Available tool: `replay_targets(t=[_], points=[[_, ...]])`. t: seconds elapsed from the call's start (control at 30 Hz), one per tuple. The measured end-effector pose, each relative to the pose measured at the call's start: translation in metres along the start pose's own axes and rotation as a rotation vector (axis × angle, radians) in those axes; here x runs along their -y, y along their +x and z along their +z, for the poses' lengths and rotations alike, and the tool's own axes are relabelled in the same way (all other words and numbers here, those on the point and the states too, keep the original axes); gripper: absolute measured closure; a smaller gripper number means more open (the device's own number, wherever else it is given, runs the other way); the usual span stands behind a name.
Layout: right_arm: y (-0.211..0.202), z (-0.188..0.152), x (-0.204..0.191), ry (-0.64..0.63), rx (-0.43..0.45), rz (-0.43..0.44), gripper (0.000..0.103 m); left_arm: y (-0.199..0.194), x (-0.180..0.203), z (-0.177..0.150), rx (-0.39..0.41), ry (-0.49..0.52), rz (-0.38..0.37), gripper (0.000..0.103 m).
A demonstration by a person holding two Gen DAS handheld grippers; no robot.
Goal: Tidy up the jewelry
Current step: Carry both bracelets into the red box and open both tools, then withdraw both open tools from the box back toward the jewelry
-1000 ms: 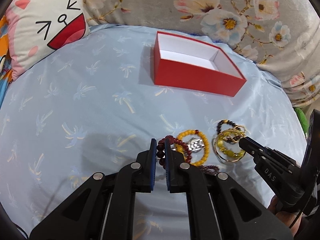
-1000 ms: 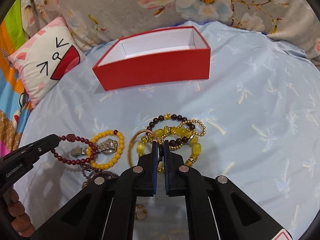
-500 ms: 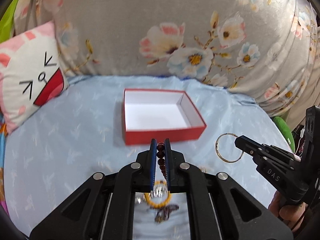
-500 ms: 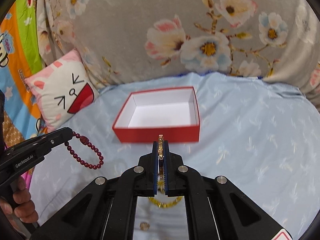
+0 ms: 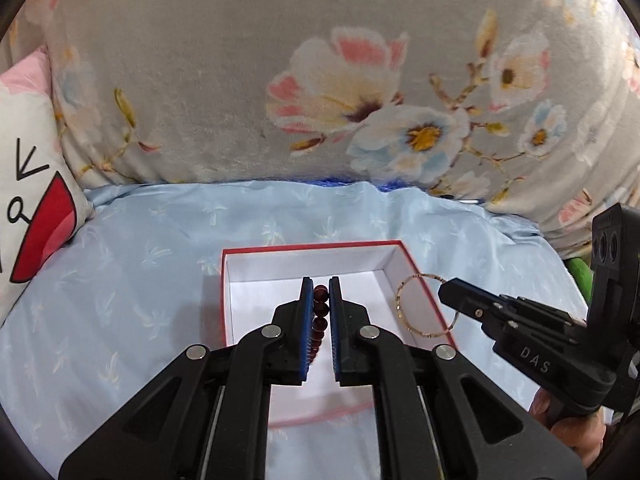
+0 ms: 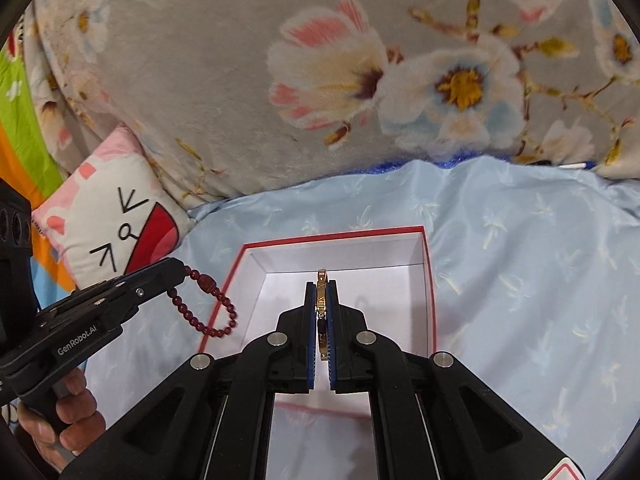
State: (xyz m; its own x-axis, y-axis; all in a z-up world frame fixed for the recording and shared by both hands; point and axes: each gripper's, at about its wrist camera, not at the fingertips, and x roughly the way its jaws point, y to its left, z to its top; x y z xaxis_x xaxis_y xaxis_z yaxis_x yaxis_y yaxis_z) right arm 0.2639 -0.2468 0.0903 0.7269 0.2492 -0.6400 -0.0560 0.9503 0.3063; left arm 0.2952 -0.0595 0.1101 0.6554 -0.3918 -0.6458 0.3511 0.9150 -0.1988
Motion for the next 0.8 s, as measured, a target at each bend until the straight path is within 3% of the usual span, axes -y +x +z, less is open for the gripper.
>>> replay_targets(t=[0.23,0.43,0.57,0.63,0.8], points=[[0.071,0.007,0.004,-0.038,-0.078,-0.009,0.098,0.063,-0.016,0.008,-0.055,-0.017,0.009,0.095],[0.103,0.003,0.016,-0.053,-0.132,-0.093,0.094,0.097,-0.024,-0.001,-0.095,-0.011,0.055,0.094],[0.099,0.0,0.023,-0.033,-0.111,-0.105,0.075,0.099,-0.029,-0.005,-0.082,-0.024,0.093,0.06],[0.089,-0.001,0.027,-0.014,-0.079,-0.112,0.064,0.093,-0.031,-0.005,-0.059,-0.03,0.108,0.055],[0.053,-0.001,0.031,0.032,-0.007,-0.087,0.063,0.065,-0.035,-0.006,-0.009,-0.035,0.138,0.055]])
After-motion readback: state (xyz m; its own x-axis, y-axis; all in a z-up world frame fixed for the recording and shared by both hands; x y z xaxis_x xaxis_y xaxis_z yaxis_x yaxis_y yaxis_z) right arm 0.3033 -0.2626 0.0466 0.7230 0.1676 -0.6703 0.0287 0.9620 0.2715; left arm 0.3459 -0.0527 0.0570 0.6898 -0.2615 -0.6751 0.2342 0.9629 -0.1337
